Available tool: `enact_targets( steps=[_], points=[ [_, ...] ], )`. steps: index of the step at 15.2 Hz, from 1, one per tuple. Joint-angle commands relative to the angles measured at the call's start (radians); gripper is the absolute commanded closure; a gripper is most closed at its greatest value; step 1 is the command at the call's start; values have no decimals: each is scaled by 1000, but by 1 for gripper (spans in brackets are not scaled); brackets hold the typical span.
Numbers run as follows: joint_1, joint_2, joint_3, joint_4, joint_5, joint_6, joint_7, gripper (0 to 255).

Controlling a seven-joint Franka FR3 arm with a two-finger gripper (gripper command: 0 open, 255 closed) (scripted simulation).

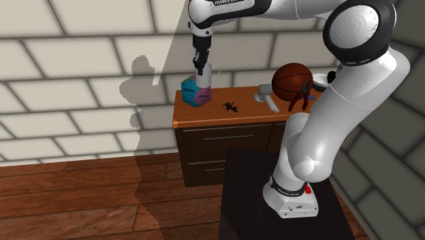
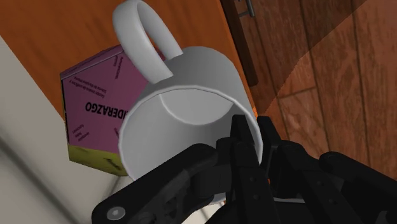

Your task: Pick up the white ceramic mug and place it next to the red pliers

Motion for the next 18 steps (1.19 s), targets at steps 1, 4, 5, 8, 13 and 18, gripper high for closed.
enact_targets(
  steps=[1,4,5,8,13,18],
  points=[
    [1,0,1,26,1,-27,-2,255],
    [2,3,3,70,4,-67,-3,255],
    [3,5,4,85,5,-81,-4,255],
    [5,12,5,132,9,-121,-7,255],
    [-1,-5,1,161,2,-165,-20,255],
    [-49,-128,-25,72,-60,-181,-77,255]
  ],
)
